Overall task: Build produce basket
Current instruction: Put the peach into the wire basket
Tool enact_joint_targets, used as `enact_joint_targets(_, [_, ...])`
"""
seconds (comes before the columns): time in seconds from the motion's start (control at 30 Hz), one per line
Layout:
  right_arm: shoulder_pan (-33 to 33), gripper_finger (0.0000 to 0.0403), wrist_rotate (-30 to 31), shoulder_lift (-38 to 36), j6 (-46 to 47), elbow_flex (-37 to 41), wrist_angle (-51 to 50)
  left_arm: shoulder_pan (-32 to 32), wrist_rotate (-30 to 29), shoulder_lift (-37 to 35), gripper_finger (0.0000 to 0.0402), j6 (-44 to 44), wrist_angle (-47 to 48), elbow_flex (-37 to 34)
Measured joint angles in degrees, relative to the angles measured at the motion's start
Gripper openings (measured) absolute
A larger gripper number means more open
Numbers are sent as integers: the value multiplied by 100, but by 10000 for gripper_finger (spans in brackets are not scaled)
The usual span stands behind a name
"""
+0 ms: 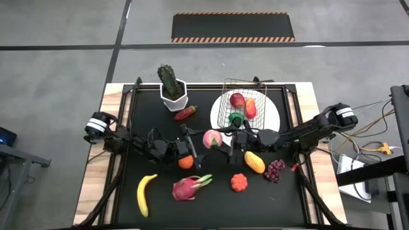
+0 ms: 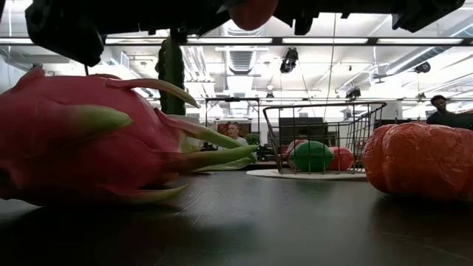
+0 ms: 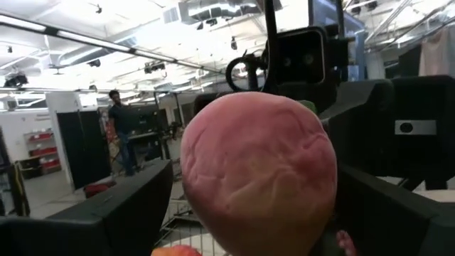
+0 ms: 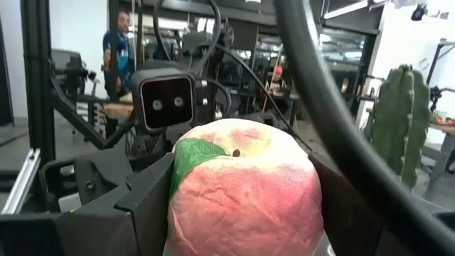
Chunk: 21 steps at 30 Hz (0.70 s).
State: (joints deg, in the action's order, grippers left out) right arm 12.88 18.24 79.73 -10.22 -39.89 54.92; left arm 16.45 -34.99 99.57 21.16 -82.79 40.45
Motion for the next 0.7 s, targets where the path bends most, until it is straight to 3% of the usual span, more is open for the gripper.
enact_joint_targets(0.2, [-9,268,201,-430,121,1,-927,-8,-138,20,350,-3,-19,-27])
enact_joint_targets(0.7, [-197,268,1610,-1301,41,5,-2748,-151,-163,15,350,-290,38,6])
